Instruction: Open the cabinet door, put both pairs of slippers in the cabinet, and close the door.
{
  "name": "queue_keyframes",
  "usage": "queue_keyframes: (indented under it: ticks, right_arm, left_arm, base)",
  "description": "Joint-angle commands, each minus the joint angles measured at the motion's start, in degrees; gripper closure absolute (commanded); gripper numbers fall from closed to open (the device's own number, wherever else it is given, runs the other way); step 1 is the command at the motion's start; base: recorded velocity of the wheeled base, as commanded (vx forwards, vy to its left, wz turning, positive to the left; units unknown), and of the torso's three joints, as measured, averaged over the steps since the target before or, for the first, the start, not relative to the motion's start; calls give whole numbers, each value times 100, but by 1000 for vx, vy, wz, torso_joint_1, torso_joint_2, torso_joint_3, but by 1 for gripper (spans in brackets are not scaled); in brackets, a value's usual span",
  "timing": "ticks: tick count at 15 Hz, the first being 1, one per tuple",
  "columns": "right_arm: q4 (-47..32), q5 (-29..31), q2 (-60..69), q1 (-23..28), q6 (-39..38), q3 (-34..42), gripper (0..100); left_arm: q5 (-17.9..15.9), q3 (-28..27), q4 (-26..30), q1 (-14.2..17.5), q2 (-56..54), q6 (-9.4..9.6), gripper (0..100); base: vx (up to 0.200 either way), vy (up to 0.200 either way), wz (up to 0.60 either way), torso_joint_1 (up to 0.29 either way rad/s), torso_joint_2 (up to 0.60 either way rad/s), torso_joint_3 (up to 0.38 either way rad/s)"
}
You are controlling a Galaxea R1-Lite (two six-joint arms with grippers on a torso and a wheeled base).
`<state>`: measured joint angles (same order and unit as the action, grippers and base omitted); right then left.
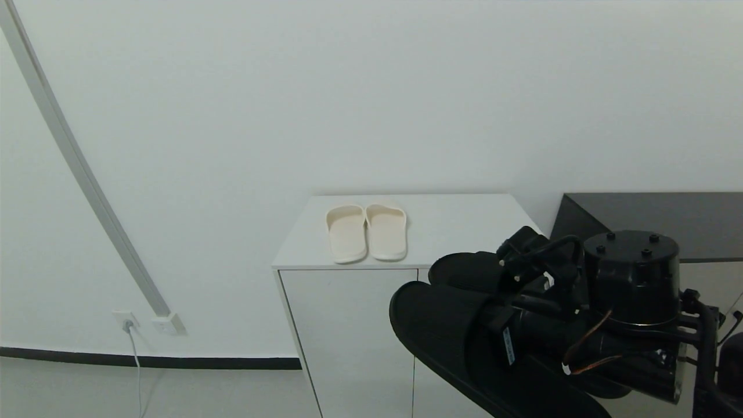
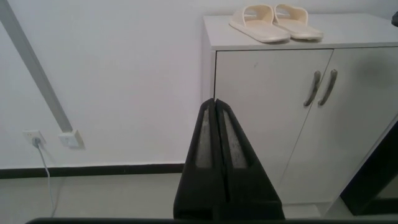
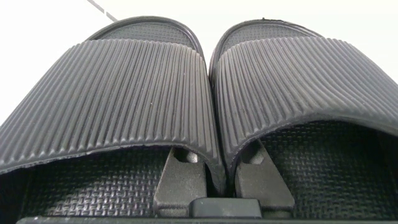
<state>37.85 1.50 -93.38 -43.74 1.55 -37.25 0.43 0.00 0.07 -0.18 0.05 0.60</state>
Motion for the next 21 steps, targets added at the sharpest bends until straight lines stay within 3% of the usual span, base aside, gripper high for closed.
queue_keyframes:
  ticks: [1,6,7,21]
  right_arm:
    - [3,-1,-22,-12,3,34,100]
    - [3,-1,-5,-12,12,69,100]
    - [3,-1,-14,-12,12,78,100]
    - [3,-1,-31,-47,21,131,100]
  left_arm:
    - [1,0,1,1,4,2,100]
    - [-8,0,1,1,4,2,100]
    - [-8,0,1,1,4,2,0]
    - [-8,0,1,1,4,2,0]
  base:
    - [0,0,0,-183,413,237]
    - [0,0,0,-222,535,308]
    - [0,0,0,-222,559,325]
    - [0,0,0,-175,501,323]
